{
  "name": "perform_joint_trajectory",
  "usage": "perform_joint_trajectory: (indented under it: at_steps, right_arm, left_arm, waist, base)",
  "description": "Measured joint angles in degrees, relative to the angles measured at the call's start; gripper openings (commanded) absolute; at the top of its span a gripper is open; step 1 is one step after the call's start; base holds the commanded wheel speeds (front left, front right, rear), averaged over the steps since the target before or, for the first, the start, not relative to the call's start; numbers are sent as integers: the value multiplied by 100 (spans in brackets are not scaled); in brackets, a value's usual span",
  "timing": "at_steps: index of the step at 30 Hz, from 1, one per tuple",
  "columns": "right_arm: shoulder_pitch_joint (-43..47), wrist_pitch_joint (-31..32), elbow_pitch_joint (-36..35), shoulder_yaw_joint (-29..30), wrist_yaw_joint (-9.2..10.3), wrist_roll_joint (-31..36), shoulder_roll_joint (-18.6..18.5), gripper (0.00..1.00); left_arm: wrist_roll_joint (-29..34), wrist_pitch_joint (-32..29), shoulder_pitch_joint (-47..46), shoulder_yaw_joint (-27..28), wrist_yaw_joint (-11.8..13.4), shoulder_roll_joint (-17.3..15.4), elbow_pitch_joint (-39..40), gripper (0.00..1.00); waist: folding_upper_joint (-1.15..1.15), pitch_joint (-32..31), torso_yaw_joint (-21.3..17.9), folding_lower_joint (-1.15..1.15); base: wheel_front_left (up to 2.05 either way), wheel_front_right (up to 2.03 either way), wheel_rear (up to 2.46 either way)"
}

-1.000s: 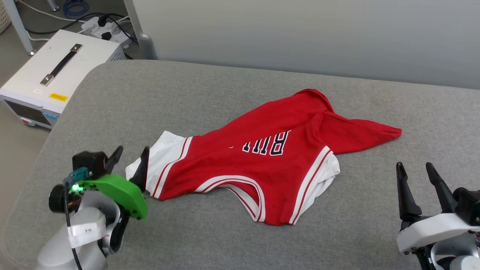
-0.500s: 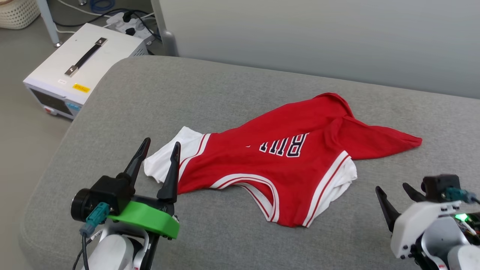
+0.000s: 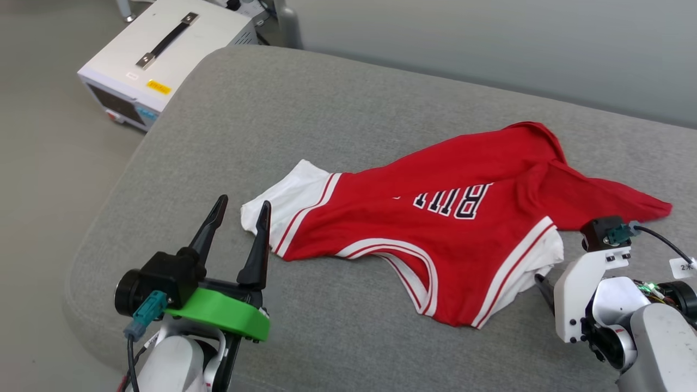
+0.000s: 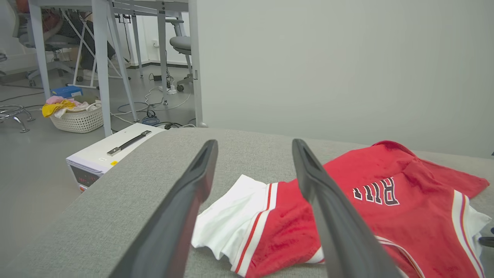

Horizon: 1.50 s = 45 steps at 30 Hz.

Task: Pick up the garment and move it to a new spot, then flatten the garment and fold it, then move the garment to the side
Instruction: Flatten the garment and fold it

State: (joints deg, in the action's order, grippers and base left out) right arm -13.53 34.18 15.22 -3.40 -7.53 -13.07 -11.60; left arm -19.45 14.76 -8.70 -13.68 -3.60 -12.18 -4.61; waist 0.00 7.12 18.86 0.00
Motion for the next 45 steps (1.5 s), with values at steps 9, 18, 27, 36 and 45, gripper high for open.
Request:
perform_joint_trajectory:
  at_steps: [9, 18, 27, 36, 45]
  right_arm:
    - [-342, -23, 588, -103, 1, 138, -92, 100]
    - [-359, -190, 843, -360, 5, 19, -180, 0]
    - [-103, -343, 791, -147, 0, -158, -281, 0]
    - [402, -92, 191, 632, 0, -203, -705, 0]
    - [945, 236, -231, 1829, 0, -8, -831, 40]
  left_arm:
    - [227, 0, -4, 307, -186, 287, -57, 100]
    - [347, 0, -2, 519, -279, 405, -192, 100]
    - [430, 0, 74, 579, -330, 450, -330, 100]
    - [442, 0, 243, 600, -347, 448, -352, 100]
    - [447, 0, 250, 488, -372, 457, -486, 100]
  waist:
    - [0, 243, 332, 0]
    - [0, 219, 328, 0]
    - [0, -115, 37, 0]
    - [0, -405, -427, 0]
    - [0, -495, -987, 0]
  base:
    - [0, 0, 0]
    - [0, 0, 0]
    - [0, 0, 0]
    - [0, 0, 0]
    - [0, 0, 0]
